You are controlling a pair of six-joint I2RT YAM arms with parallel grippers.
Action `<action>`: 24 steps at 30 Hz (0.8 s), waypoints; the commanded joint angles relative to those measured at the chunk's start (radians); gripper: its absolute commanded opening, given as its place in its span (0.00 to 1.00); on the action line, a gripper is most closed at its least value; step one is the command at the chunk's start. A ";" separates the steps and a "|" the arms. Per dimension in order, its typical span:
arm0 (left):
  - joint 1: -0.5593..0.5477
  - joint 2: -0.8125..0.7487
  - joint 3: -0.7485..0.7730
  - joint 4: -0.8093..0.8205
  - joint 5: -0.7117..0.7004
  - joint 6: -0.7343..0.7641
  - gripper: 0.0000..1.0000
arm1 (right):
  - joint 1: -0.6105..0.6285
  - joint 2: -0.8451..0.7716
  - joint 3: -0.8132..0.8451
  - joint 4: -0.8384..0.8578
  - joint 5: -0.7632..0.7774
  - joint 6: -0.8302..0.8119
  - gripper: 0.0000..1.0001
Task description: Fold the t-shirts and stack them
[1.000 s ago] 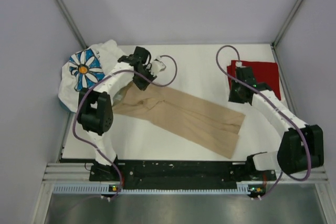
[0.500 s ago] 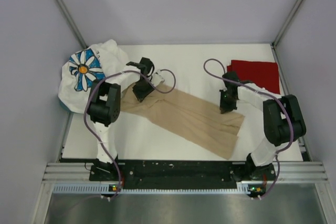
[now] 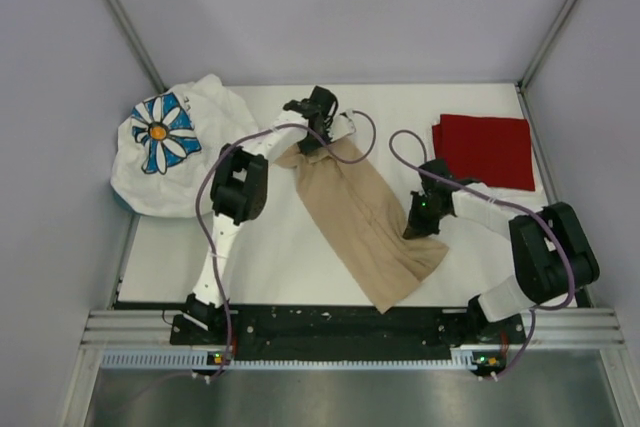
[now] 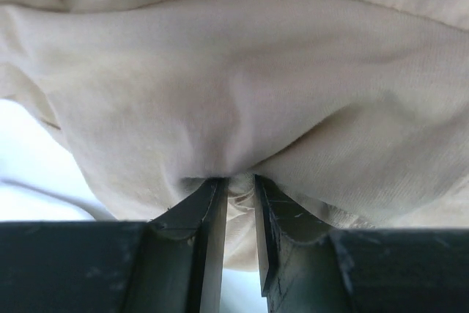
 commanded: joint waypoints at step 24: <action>-0.112 -0.474 -0.436 -0.124 0.527 -0.005 0.44 | 0.025 -0.040 0.254 -0.195 -0.081 -0.057 0.15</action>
